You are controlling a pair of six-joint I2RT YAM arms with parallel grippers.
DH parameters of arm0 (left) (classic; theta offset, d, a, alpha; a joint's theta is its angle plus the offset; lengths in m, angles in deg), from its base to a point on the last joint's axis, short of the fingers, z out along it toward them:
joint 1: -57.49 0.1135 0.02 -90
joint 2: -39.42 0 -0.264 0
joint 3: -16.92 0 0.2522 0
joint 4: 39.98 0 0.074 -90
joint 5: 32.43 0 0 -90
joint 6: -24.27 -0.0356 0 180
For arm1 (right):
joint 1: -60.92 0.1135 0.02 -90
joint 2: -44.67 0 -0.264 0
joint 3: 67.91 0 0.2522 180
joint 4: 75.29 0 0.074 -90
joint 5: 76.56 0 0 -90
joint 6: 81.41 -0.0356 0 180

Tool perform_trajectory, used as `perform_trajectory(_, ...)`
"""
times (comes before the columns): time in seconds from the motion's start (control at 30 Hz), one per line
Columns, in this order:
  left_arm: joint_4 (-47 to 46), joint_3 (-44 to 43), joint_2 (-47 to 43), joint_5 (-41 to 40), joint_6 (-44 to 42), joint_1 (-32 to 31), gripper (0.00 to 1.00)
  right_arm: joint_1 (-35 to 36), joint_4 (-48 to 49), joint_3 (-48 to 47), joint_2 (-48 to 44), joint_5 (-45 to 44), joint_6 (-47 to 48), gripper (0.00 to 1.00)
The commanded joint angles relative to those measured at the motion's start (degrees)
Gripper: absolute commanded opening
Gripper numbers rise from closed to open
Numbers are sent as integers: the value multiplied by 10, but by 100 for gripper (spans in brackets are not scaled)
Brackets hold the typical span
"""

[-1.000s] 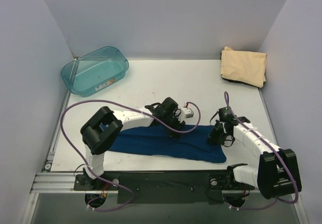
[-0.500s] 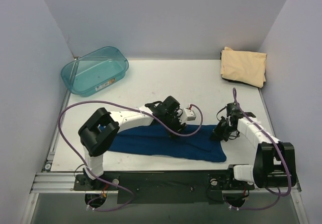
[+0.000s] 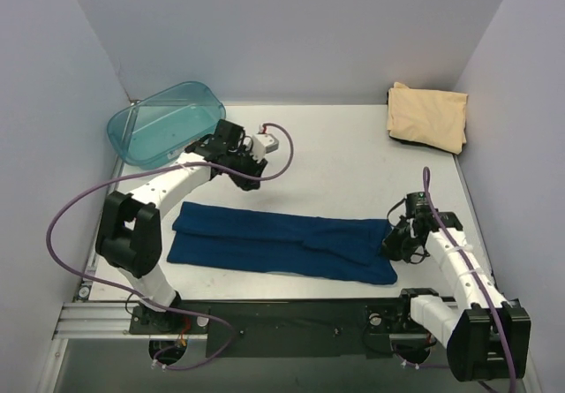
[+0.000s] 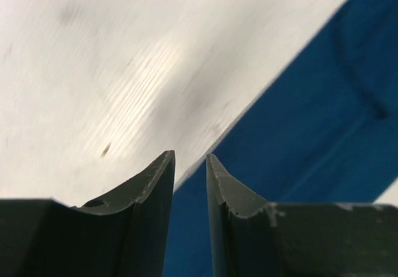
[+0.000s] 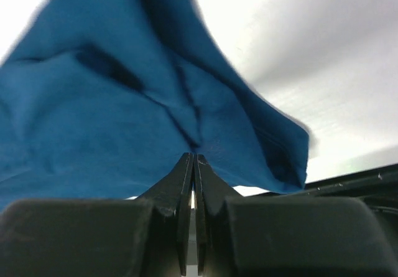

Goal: Fold and stack the t-shirts
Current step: Rotate the tshirt 90 degrees

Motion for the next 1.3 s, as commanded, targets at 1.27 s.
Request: perform_trajectory(1.27, 10, 258, -71, -115, -137, 113, 38, -10, 86, -644, 601, 17, 48, 11)
